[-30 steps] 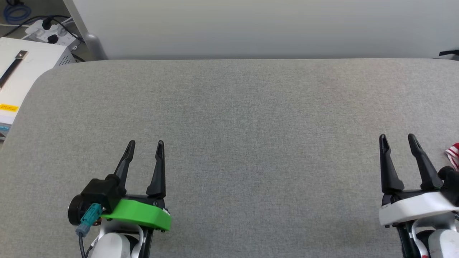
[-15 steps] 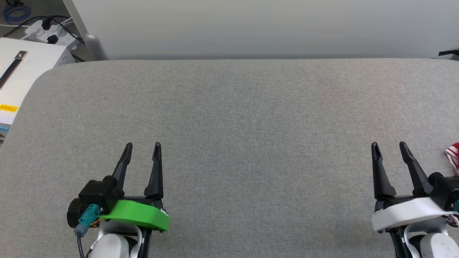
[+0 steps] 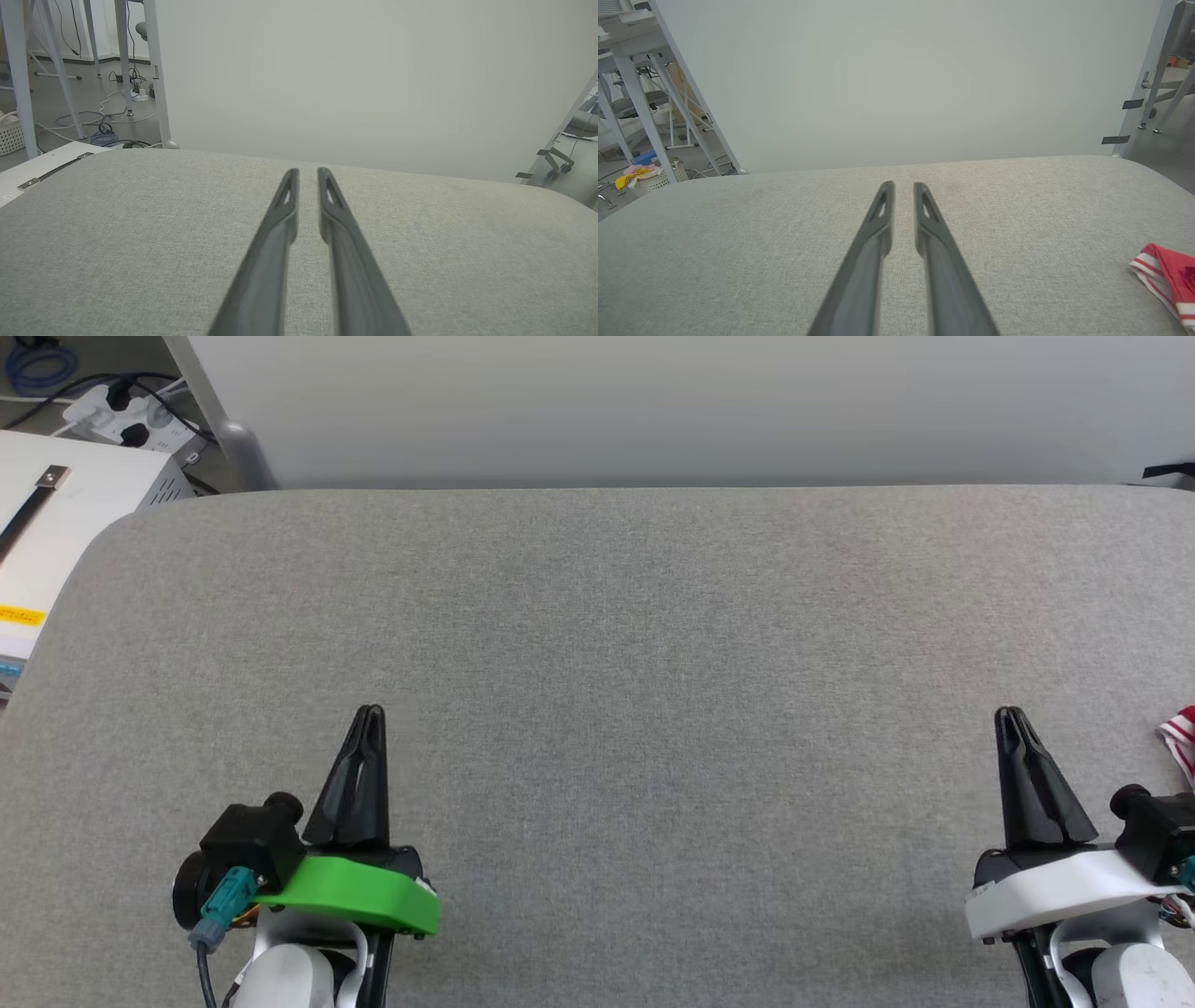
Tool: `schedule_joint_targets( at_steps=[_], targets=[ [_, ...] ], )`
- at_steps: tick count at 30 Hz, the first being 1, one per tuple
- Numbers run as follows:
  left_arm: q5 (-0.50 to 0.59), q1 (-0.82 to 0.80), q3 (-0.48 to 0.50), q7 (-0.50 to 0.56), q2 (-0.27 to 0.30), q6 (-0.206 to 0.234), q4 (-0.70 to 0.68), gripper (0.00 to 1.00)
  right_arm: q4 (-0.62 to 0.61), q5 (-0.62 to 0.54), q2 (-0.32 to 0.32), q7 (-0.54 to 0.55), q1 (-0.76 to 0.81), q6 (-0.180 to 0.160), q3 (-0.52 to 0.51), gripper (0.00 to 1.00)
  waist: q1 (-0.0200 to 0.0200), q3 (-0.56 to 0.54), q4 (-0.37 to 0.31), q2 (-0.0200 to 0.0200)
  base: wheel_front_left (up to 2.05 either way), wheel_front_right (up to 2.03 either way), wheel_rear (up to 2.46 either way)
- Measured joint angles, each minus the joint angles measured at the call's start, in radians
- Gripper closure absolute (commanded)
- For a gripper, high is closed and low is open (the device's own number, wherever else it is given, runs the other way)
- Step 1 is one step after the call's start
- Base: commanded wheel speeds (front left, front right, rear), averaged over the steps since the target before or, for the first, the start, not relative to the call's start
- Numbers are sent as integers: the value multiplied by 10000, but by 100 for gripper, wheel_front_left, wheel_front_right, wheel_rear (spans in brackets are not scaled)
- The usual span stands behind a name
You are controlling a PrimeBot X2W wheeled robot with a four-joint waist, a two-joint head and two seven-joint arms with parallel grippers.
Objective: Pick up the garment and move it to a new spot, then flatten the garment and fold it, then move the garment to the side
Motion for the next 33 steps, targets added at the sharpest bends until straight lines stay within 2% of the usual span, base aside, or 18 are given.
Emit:
schedule_joint_targets(
  at_steps=[33],
  targets=[
    [516,18,23,625,0,251,-247,100,-27,-589,128,481,5,0,35,100,0,-270,-40,0,0,0,0]
  ],
)
